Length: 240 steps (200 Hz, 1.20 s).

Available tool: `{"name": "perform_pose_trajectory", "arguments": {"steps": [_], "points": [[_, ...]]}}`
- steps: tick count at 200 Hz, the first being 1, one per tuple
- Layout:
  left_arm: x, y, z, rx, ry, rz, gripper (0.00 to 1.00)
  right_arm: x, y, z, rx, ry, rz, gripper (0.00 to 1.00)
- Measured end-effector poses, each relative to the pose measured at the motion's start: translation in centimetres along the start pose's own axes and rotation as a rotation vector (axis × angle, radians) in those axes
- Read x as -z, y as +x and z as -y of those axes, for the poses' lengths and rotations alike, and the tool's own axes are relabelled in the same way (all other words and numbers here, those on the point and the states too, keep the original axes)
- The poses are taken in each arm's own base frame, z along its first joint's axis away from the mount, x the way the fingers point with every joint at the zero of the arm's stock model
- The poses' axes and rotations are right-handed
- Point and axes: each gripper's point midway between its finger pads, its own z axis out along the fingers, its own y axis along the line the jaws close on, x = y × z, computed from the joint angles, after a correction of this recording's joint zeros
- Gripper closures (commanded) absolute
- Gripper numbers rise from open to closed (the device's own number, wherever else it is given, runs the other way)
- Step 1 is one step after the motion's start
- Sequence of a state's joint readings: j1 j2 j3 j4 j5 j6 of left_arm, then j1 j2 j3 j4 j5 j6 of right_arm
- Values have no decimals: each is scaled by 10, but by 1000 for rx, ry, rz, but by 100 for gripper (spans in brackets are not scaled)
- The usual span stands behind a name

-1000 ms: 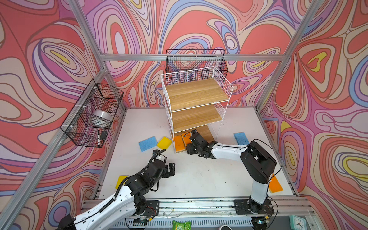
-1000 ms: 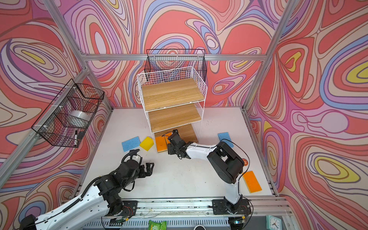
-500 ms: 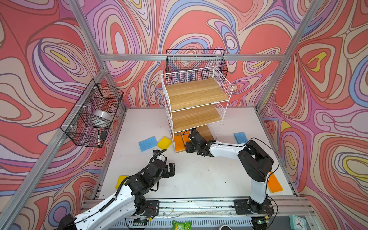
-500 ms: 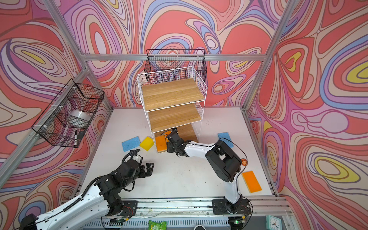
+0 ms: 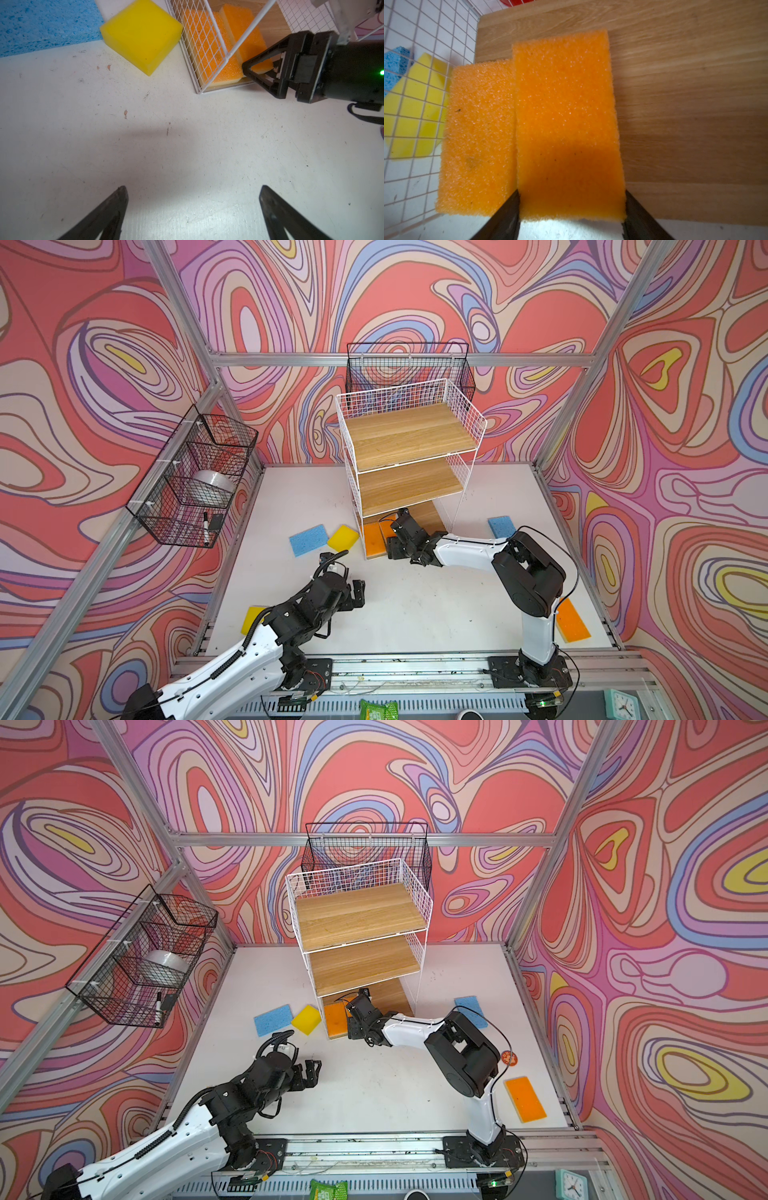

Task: Place and organize the cleaning sponges onto the shelf
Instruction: 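Lower the sponge beside the first on the bottom board and open the right gripper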

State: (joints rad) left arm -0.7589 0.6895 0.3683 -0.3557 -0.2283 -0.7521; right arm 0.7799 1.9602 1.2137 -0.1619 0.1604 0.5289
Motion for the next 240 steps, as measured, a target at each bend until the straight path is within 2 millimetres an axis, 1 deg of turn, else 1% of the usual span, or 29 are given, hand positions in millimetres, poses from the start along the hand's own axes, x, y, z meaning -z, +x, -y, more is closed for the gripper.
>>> {"name": "perform_pose_trajectory", "arguments": {"steps": [46,83,113,168,240], "points": [[0,0,0,1,0,0,0,0,-1,-1,0,-3,4,17],[0,0,0,1,0,-1,0,1,-1,-1,0,-7,10,18],[0,0,0,1,3,-2,0,1,0,1,0,0,10,23],[0,1,1,2,8,-7,0,4,3,4,-1,0,9,21],[0,1,1,2,8,-7,0,12,7,-1,-3,-44,4,19]]}}
